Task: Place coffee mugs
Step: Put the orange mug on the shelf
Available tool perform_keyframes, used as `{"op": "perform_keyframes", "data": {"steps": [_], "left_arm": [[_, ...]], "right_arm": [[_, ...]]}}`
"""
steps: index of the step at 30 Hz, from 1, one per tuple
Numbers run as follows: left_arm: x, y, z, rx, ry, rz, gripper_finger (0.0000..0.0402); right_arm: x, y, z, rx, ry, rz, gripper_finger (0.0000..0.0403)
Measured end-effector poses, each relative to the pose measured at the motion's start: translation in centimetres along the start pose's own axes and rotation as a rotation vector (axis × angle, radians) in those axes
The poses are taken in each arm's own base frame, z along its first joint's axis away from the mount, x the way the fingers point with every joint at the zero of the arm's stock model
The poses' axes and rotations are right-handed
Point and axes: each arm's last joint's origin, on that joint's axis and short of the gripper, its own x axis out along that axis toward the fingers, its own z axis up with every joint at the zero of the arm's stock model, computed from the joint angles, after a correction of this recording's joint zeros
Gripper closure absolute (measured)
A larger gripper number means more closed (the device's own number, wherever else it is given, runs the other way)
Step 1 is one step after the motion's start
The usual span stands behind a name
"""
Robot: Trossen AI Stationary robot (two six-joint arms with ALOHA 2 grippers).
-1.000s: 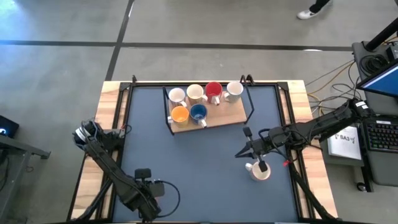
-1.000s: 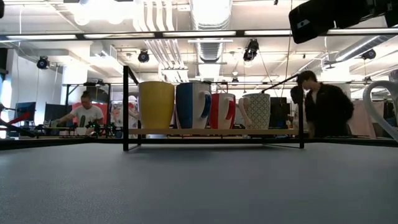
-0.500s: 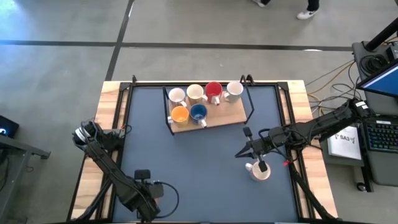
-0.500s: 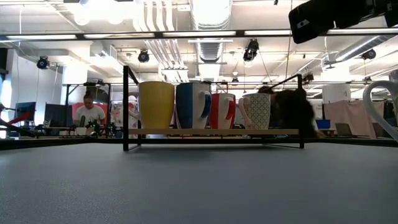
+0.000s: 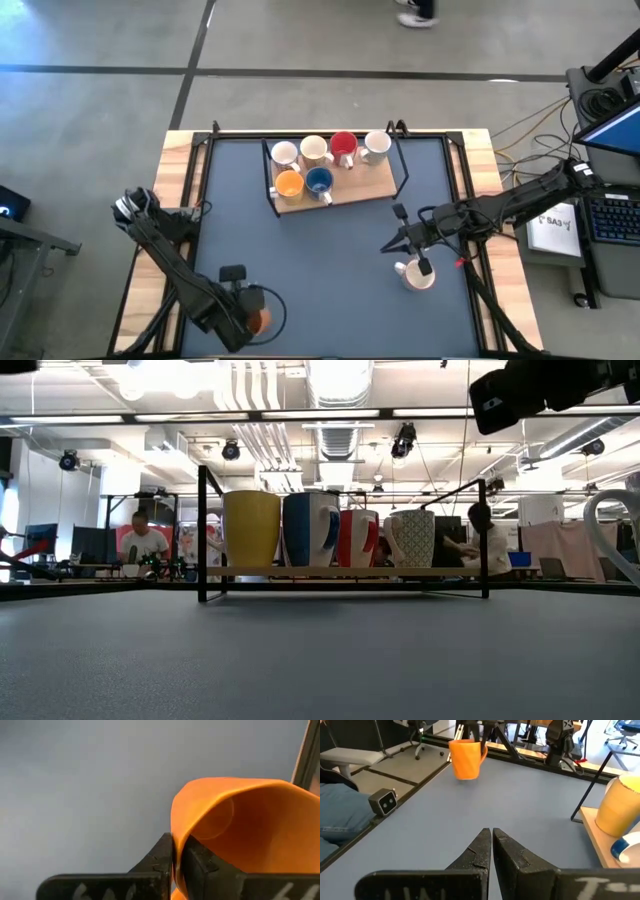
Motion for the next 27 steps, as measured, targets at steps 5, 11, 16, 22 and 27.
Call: {"op": "perform_keyframes", "data": {"steps": [5, 11, 16, 22, 27], "left_arm": [[-1.8, 2.1, 2.1, -0.050, -0.261, 0.090, 0.0397], [-2.1, 4.8, 7.1, -0.131, -0.551, 0.204, 0.0397], [-2.0, 7.3, 11.3, -0.126, -0.661, 0.216, 0.0395], [-2.1, 10.7, 14.5, -0.165, -0.728, 0.279, 0.0395], [-2.3, 12.7, 16.2, -0.242, -0.792, 0.286, 0.0395]], "right_arm": [[-0.5, 0.0, 0.3, -0.020, -0.023, -0.002, 0.0394], [-1.3, 0.0, 0.5, -0.065, -0.034, -0.004, 0.0394], [-2.6, 0.1, 0.8, -0.104, -0.049, -0.008, 0.0394], [-3.9, 0.1, 1.1, -0.109, -0.073, -0.011, 0.0394], [-3.9, 0.1, 0.9, -0.108, -0.059, -0.010, 0.0394]]}}
